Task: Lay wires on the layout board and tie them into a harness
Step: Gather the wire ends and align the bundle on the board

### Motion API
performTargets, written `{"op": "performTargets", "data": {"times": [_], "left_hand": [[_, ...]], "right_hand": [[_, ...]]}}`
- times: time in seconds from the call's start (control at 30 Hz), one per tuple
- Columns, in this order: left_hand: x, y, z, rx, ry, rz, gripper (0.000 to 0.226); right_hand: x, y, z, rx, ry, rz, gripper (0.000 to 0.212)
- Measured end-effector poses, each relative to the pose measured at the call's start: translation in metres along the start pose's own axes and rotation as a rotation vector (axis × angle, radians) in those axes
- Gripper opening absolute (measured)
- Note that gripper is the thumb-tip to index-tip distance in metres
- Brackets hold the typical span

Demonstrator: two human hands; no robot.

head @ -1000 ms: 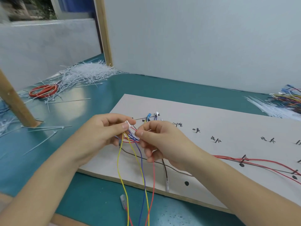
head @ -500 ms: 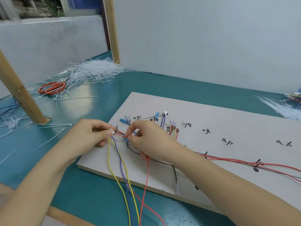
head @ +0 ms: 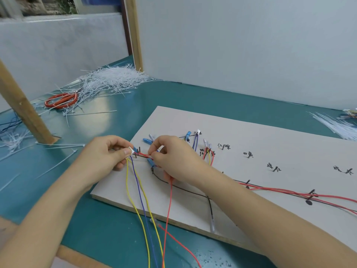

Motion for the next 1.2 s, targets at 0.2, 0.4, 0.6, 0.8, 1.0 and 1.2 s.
{"op": "performTargets", "data": {"times": [0.2, 0.4, 0.6, 0.8, 1.0, 1.2], "left_hand": [[0.01, 0.003, -0.005, 0.133, -0.08, 0.031, 0.016], [0.009, 0.014, -0.015, 0.006, -0.072, -0.058, 0.023], [-0.011, 0.007, -0.015, -0.036, 0.018, -0.107, 0.018], [-0.013, 0.0, -0.017, -0.046, 0.012, -0.152, 0.018], [-0.011, 0.0, -0.014, -0.075, -0.046, -0.252, 0.012], [-0.002, 0.001, -0.006, -0.084, -0.179, -0.513, 0.011]], "right_hand": [[-0.005, 0.004, -0.001, -0.013, 0.0, -0.06, 0.016], [-0.005, 0.0, -0.004, 0.017, 0.032, 0.092, 0.015], [0.0, -0.002, -0.005, 0.02, 0.015, 0.174, 0.011], [-0.002, 0.001, -0.004, 0.006, -0.007, 0.21, 0.014], [0.001, 0.009, 0.01, -0.068, -0.045, 0.07, 0.011], [0.012, 0.03, 0.043, -0.183, -0.118, -0.105, 0.01]]}}
Point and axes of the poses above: each hand's wrist, its own z-axis away from the middle knuckle, its own y-axis out of the back of the hand, x = y × z, the point moved 1 cm from there along -z, towards the middle knuckle, and after that the axes turned 11 degrees about -y, right-handed, at the moved point
